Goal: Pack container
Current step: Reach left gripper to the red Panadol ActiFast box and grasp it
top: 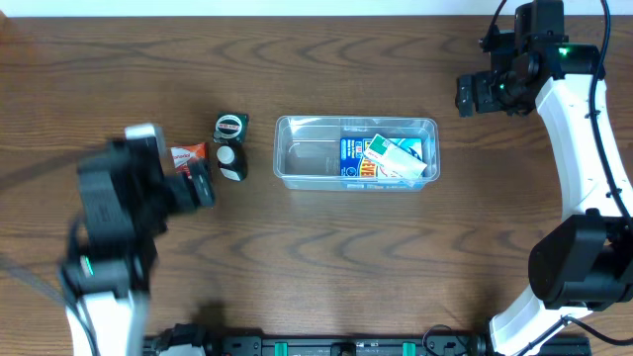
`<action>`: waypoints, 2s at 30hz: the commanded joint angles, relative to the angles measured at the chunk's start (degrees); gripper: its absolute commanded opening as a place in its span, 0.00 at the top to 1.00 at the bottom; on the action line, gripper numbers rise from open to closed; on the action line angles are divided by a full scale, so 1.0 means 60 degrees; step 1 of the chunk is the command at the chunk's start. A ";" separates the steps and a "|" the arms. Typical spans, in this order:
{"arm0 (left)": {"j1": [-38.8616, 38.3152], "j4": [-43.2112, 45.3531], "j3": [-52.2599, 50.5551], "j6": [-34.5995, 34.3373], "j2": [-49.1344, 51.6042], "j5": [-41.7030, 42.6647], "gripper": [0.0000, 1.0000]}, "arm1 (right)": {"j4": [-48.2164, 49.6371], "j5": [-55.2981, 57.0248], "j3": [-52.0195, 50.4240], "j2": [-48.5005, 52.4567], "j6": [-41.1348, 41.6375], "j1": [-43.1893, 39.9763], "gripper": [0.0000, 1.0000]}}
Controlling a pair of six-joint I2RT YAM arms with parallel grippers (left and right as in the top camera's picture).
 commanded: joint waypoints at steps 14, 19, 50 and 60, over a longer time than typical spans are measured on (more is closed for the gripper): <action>0.0499 -0.2259 0.2991 0.0171 0.6360 -0.0197 0.02 | -0.0007 0.0018 0.0011 -0.0047 0.0164 -0.0044 0.01; 0.0641 -0.1956 0.2991 0.0412 0.6499 -0.0193 0.02 | -0.0011 0.0018 0.0011 -0.0047 0.0164 -0.0044 0.01; 0.0809 -0.5016 0.6925 -0.0335 0.8360 -0.0270 0.02 | -0.0011 0.0018 0.0011 -0.0047 0.0164 -0.0044 0.01; 0.0798 -0.4845 0.6921 -0.0197 1.0040 -0.0302 0.02 | -0.0011 0.0018 0.0011 -0.0047 0.0164 -0.0044 0.01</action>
